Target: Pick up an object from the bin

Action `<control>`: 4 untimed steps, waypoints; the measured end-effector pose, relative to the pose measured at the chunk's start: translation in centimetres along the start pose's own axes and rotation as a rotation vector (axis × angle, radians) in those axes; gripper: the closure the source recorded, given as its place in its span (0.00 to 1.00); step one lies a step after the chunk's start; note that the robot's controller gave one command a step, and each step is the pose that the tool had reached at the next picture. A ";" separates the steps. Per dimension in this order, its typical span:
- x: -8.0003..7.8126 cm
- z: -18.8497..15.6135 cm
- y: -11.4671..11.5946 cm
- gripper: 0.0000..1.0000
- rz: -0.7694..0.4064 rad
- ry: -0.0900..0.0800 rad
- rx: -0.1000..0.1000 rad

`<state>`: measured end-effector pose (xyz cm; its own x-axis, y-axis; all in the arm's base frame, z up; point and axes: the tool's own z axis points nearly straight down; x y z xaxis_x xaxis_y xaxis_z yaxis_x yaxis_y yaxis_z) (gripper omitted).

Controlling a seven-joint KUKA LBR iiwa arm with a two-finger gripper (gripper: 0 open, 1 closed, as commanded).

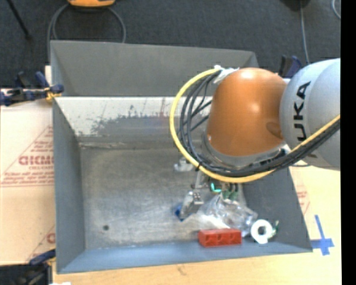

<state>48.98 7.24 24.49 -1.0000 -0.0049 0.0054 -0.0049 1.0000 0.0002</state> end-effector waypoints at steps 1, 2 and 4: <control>0.3 15.1 -0.3 0.00 -0.165 0.000 0.002; -2.7 10.2 11.0 0.00 -0.185 -0.013 -0.005; -0.3 10.4 9.9 0.00 -0.292 -0.009 -0.002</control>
Offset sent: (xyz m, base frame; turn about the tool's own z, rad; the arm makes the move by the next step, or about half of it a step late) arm -0.0027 -0.0018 -0.1472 -0.1656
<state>49.18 17.12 14.12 -0.9562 -0.2926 -0.0043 -0.2926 0.9562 0.0024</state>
